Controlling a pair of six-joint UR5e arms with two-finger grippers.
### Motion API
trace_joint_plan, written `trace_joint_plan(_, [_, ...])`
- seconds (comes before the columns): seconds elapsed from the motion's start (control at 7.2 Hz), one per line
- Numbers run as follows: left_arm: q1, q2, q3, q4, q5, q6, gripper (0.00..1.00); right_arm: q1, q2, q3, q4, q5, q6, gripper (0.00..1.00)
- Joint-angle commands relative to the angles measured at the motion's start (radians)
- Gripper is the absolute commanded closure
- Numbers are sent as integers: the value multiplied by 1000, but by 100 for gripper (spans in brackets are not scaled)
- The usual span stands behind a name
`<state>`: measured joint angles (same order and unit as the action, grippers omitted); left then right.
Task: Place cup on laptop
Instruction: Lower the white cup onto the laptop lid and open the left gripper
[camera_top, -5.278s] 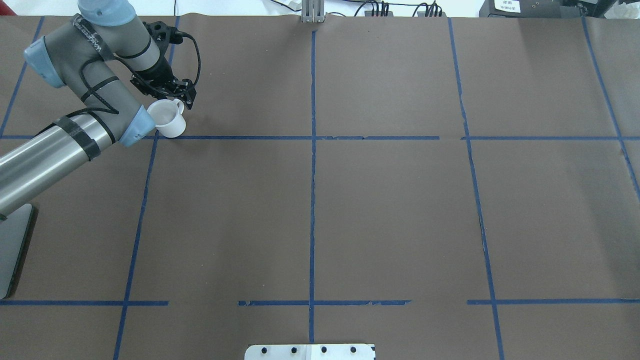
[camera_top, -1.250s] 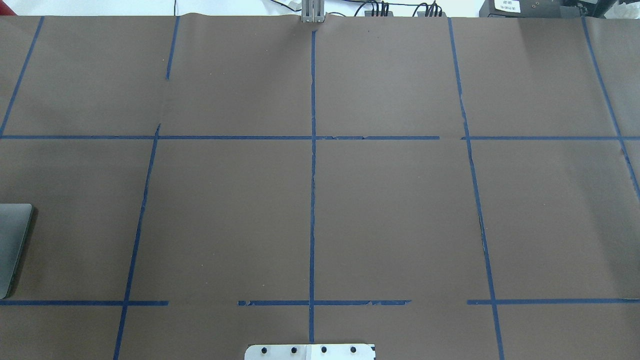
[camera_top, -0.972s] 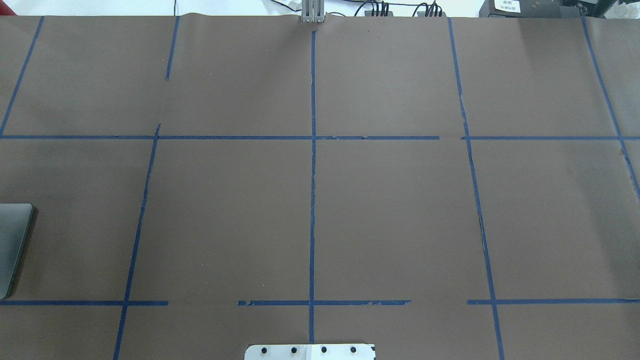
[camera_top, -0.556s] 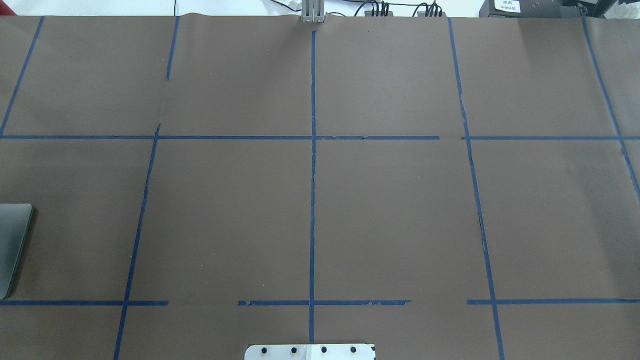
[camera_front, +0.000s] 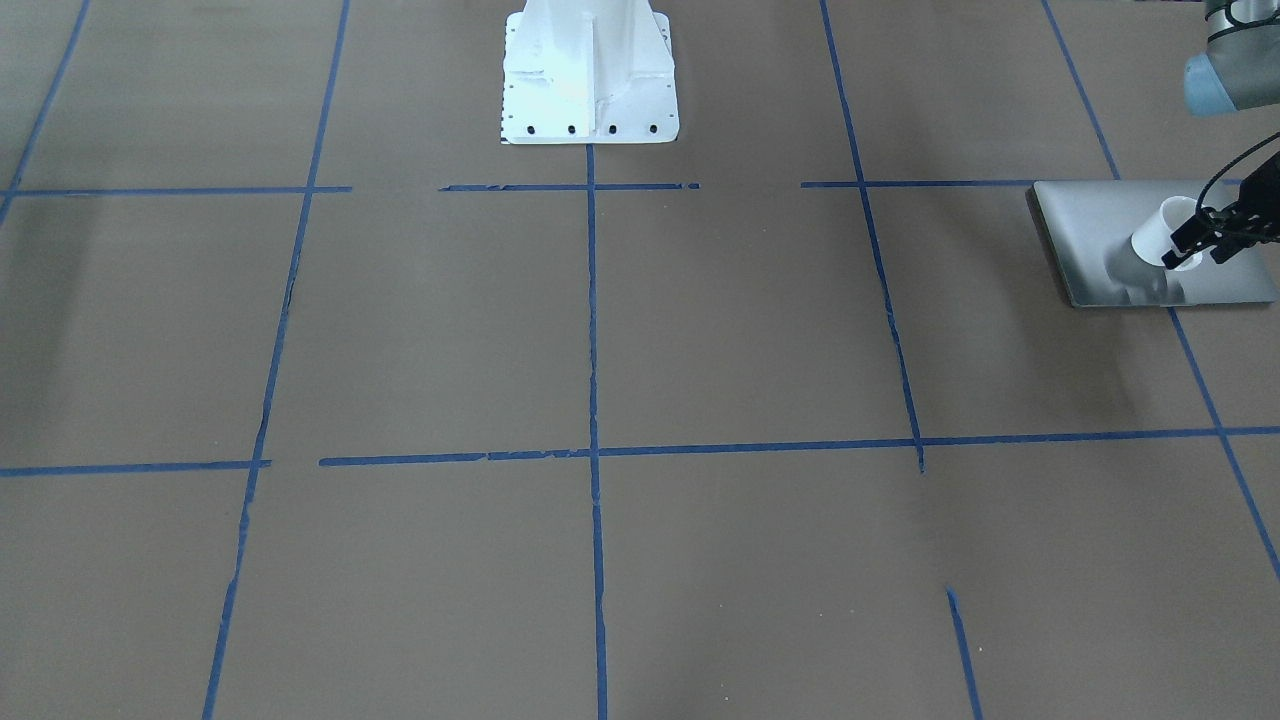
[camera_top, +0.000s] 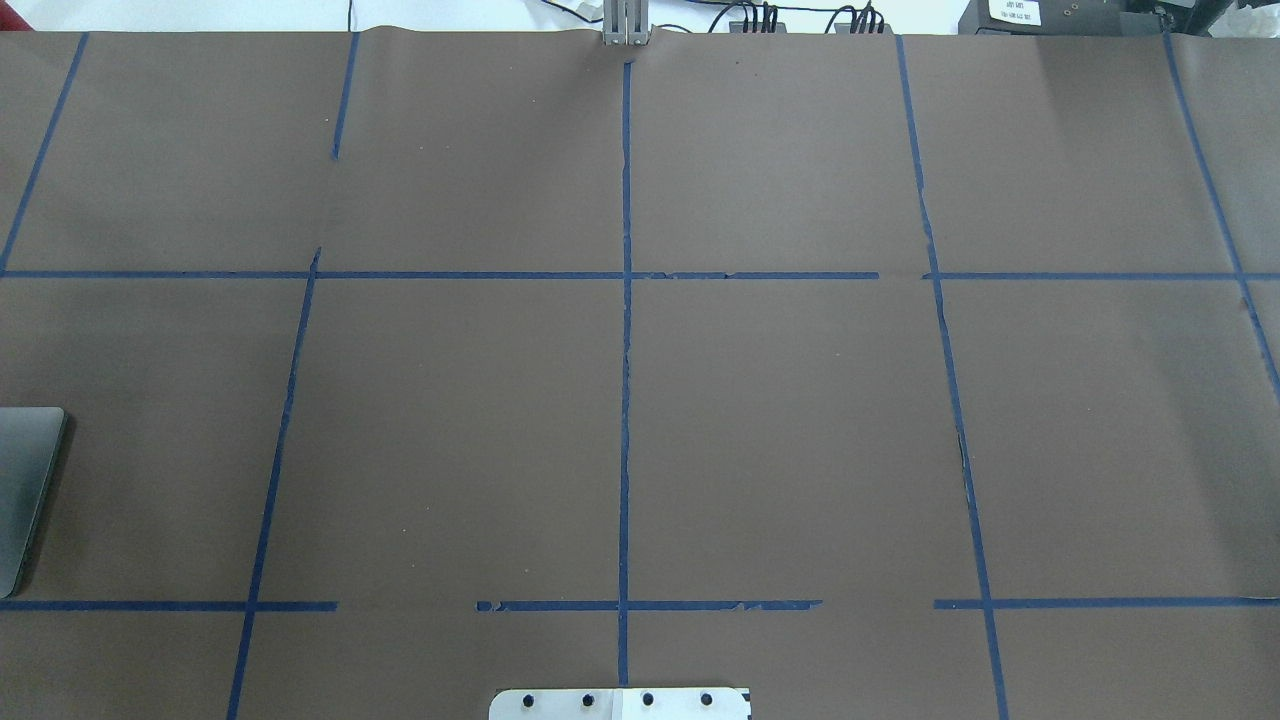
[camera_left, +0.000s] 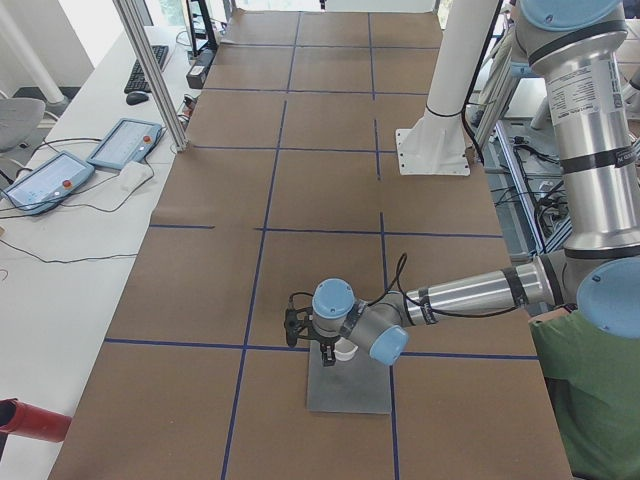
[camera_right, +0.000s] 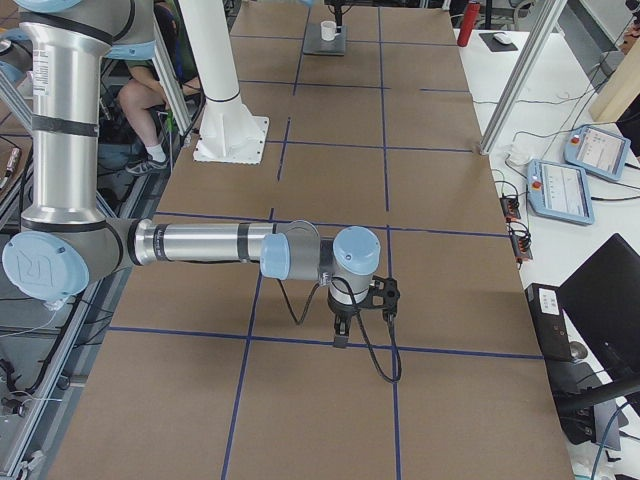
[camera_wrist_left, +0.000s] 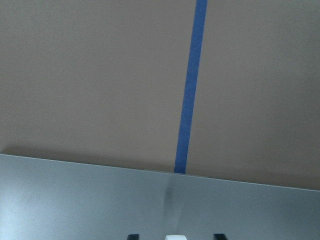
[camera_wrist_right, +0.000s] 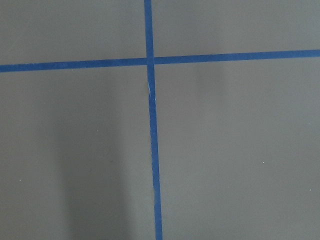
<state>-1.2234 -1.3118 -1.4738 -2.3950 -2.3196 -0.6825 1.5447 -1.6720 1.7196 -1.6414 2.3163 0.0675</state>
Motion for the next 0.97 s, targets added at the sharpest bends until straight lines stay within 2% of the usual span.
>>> trace_joint_plan(0.0, [-1,-10,-54,10,-3,1,0,0,0,0,0,0,0,0])
trace_joint_plan(0.28, [-11,-38,-112,113,-6,59,0,0,0,0,0,0,0,0])
trace_joint_plan(0.42, [-37,-47,-172,263,-3,180,0,0,0,0,0,0,0,0])
trace_joint_plan(0.83, [-229,-109,-267,628,-1,534,0,0,0,0,0,0,0,0])
